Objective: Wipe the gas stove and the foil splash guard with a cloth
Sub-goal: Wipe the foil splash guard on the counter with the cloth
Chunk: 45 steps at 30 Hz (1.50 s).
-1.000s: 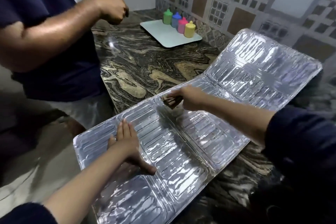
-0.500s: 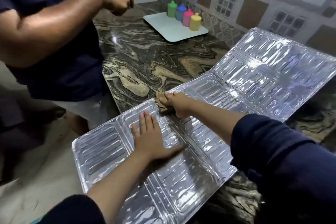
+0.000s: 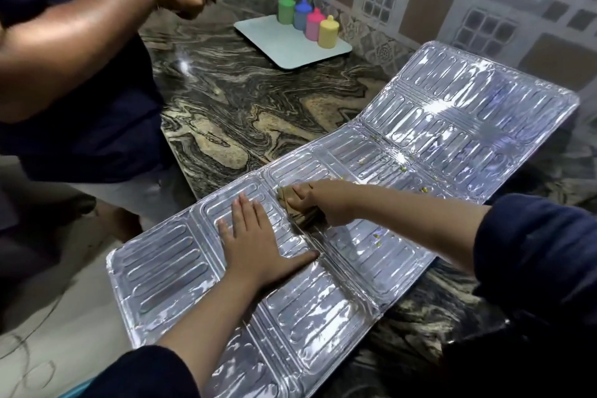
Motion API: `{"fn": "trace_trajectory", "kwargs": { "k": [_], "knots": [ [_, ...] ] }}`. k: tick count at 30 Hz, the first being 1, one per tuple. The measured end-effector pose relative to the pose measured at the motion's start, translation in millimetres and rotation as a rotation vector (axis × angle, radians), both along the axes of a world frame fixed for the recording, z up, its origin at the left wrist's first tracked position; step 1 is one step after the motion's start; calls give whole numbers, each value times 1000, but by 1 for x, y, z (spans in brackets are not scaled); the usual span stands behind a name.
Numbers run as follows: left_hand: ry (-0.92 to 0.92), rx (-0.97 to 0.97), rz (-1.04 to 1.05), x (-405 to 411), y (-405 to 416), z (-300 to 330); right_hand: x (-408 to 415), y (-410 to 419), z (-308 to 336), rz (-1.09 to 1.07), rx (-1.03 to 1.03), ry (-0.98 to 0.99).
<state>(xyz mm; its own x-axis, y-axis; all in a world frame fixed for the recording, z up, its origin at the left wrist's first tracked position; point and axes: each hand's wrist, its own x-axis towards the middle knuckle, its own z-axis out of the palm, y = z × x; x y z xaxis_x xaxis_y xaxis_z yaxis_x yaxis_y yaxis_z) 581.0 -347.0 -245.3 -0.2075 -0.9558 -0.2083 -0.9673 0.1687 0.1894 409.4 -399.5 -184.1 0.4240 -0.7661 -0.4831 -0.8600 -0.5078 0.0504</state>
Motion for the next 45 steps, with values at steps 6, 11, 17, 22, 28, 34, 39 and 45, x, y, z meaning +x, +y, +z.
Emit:
{"fn": "trace_trajectory", "kwargs": {
  "k": [6, 11, 17, 22, 28, 34, 39, 45],
  "knots": [
    [-2, 9, -4, 0, 0, -1, -25, 46, 14, -43, 167, -37],
    [14, 17, -1, 1, 1, -1, -34, 76, 32, -24, 261, 84],
    [22, 28, -5, 1, 3, 1, -44, 102, 41, -249, 455, 19],
    [17, 25, -12, 1, 5, 2, -45, 107, 55, -303, 707, 133],
    [19, 24, -21, 2, 3, 3, -38, 63, 78, -478, 568, -164],
    [24, 15, -17, 0, 3, 2, -42, 26, 58, -532, -69, -262],
    [13, 19, -14, 0, 2, 0, -20, 40, 38, -328, -102, -313],
    [10, 11, -15, -1, 1, 0, 1, 60, -3, -220, 94, 95]
  ]
}}
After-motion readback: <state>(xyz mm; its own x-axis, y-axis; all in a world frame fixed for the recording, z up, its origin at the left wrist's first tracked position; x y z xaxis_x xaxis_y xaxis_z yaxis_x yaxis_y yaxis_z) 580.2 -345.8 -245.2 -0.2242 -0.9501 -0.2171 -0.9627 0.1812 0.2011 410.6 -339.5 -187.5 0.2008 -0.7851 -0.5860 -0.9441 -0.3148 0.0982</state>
